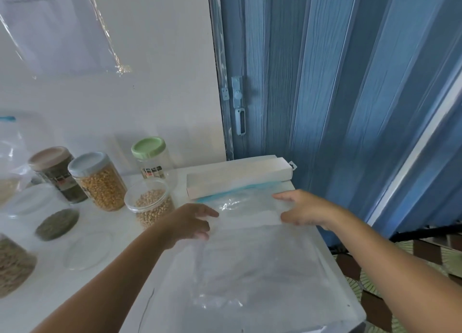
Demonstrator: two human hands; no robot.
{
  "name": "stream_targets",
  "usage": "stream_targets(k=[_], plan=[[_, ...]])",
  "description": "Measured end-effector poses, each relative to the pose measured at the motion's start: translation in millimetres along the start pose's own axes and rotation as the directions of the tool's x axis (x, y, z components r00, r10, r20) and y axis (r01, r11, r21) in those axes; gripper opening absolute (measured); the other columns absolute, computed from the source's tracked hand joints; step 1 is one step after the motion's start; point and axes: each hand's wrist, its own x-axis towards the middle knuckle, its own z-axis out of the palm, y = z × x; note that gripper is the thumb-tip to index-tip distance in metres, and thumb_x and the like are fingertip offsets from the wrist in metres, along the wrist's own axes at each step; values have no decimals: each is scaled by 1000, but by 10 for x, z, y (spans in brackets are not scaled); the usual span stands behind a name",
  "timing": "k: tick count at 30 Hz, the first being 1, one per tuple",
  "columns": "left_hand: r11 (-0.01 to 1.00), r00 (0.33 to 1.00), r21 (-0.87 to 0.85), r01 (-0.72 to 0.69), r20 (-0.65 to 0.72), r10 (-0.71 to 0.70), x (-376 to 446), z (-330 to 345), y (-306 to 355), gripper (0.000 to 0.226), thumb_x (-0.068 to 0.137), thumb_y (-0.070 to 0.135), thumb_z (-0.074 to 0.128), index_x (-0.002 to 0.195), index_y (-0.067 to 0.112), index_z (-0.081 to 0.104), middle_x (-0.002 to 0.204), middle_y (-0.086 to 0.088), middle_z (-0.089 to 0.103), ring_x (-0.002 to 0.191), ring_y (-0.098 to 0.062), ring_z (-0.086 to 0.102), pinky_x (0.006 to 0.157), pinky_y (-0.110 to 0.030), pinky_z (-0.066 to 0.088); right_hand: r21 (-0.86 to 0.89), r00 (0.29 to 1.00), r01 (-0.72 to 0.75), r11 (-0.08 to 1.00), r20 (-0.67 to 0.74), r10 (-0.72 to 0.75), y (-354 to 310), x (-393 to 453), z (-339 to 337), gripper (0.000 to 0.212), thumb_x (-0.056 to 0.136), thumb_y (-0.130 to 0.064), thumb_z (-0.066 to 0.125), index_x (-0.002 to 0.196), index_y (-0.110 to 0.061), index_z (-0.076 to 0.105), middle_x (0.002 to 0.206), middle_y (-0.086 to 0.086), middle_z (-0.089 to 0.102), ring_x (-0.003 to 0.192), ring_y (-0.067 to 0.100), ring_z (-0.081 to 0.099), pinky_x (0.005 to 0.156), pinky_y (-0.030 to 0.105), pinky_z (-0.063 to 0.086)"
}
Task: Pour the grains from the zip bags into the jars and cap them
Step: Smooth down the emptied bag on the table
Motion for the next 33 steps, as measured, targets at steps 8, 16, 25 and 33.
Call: stream_targets(k=[8, 16, 25, 33], plan=[[856, 986, 511, 77, 91, -143, -114, -76, 351, 62, 104, 42, 59, 160, 45, 31, 167, -7, 33, 74, -20, 79, 81, -36, 65, -525, 988, 40, 850, -104, -111, -257, 27, 169, 73, 96, -51, 57, 158, -57, 19, 172, 3, -3, 154, 33, 2, 125, 45, 19], [474, 911, 881, -9, -187, 366, 415, -86, 509, 57, 107, 29, 50, 160, 33, 29, 146, -8, 58, 129, -32, 56, 105, -43, 48, -534, 986, 140, 834, 156, -65, -333, 205, 566, 84, 92, -85, 34, 162, -51, 2, 173, 5, -15, 159, 32, -16, 128, 51, 1], [698, 883, 712, -74, -279, 378, 1035, -61, 295, 55, 101, 4, 44, 149, 31, 48, 124, -9, 69, 117, -34, 61, 95, -44, 54, -546, 988, 107, 831, 154, -26, -212, 355, 683, 89, 89, -89, 31, 161, -51, -4, 171, 3, -23, 157, 31, -22, 126, 52, -4], [708, 803, 658, -256, -263, 535, 1080, -251, 443, 49, 99, 1, 53, 142, 24, 56, 112, -13, 73, 103, -34, 67, 92, -35, 51, -559, 990, 85, 825, 144, -4, -326, 540, 674, 90, 90, -88, 28, 162, -46, -6, 170, 6, -25, 157, 33, -23, 126, 54, -6]])
